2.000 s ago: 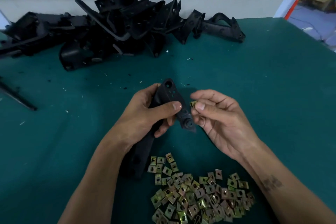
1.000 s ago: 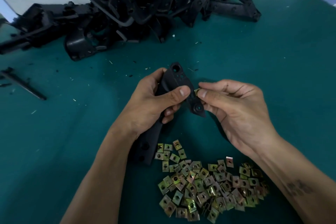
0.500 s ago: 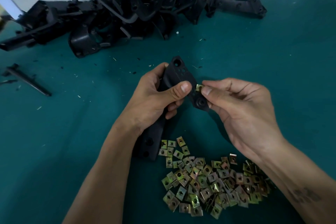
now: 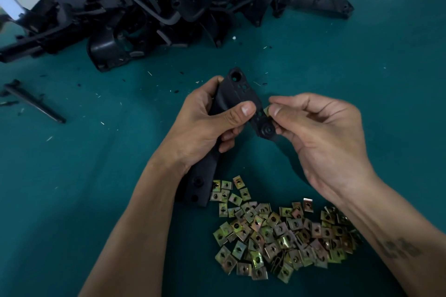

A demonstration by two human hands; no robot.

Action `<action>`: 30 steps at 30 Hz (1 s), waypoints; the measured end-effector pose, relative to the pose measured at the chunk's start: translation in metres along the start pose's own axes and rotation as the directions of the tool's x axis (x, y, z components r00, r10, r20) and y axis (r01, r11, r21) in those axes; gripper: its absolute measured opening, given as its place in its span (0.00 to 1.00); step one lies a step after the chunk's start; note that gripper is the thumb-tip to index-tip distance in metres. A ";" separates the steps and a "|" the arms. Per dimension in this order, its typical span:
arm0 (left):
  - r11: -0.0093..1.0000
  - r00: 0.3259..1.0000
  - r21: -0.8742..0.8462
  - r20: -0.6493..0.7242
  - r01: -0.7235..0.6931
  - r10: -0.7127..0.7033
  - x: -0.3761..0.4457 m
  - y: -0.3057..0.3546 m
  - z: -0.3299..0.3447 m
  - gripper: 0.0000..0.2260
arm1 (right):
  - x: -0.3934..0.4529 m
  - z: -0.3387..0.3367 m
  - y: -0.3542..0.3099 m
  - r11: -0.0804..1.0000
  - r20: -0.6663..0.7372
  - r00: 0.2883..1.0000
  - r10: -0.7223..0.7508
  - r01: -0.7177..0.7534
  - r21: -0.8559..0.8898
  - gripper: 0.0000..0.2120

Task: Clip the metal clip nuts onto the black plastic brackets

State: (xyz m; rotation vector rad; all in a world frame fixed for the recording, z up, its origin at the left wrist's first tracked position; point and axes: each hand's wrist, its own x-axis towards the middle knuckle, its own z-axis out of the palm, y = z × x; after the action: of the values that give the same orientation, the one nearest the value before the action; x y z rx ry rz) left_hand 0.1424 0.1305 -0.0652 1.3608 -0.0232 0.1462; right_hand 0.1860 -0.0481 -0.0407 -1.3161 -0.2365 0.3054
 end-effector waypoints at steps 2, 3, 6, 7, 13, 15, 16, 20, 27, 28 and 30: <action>1.000 1.000 0.004 -0.001 0.001 -0.001 0.000 0.000 0.000 0.13 | -0.001 0.002 0.002 1.000 -0.032 0.999 -0.018 0.018 0.008 0.10; 1.000 1.000 0.005 0.000 0.001 -0.001 0.000 0.000 0.001 0.12 | -0.002 0.003 0.003 1.000 -0.050 0.998 -0.026 0.027 0.016 0.10; 1.000 1.000 0.006 0.001 0.002 -0.002 0.000 0.001 0.001 0.13 | -0.004 0.007 0.006 0.999 -0.088 0.996 -0.034 0.037 0.037 0.09; 1.000 1.000 0.008 0.002 0.003 -0.003 0.000 0.001 0.001 0.13 | -0.004 0.007 0.006 0.999 -0.094 0.995 -0.030 0.034 0.038 0.09; 1.000 1.000 0.021 0.001 0.004 -0.004 0.000 0.002 0.002 0.14 | -0.004 0.006 0.006 1.000 -0.051 0.999 0.010 -0.008 0.029 0.08; 1.000 1.000 0.029 0.000 0.001 -0.001 -0.001 0.002 0.001 0.13 | -0.006 0.008 0.006 0.999 0.002 1.000 0.011 -0.011 0.041 0.05; 1.000 1.000 0.031 -0.004 -0.001 0.001 -0.001 0.003 0.001 0.12 | -0.007 0.007 0.005 0.999 0.034 0.999 0.011 -0.013 0.052 0.03; 0.999 1.000 0.042 -0.026 -0.002 0.003 -0.002 0.003 0.000 0.10 | -0.004 -0.001 0.000 0.991 0.146 0.987 0.071 -0.087 0.105 0.07; 0.999 0.999 0.048 -0.048 0.004 -0.002 -0.003 0.004 0.001 0.12 | -0.009 -0.009 0.004 0.798 0.339 0.913 -0.228 0.375 -0.473 0.08; 0.999 0.999 0.054 -0.038 0.004 -0.002 -0.003 0.004 0.000 0.12 | -0.008 -0.012 0.005 0.702 0.408 0.874 -0.265 0.465 -0.539 0.09; 0.998 1.000 0.064 -0.028 0.016 -0.014 -0.004 0.005 0.000 0.11 | -0.003 -0.019 0.003 0.523 0.495 0.822 -0.282 0.564 -0.639 0.13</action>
State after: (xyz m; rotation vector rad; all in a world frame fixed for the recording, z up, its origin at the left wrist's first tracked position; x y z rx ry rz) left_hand 0.1381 0.1312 -0.0608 1.4226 0.0147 0.1540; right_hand 0.1892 -0.0659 -0.0478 -1.9917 -1.0820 -0.0367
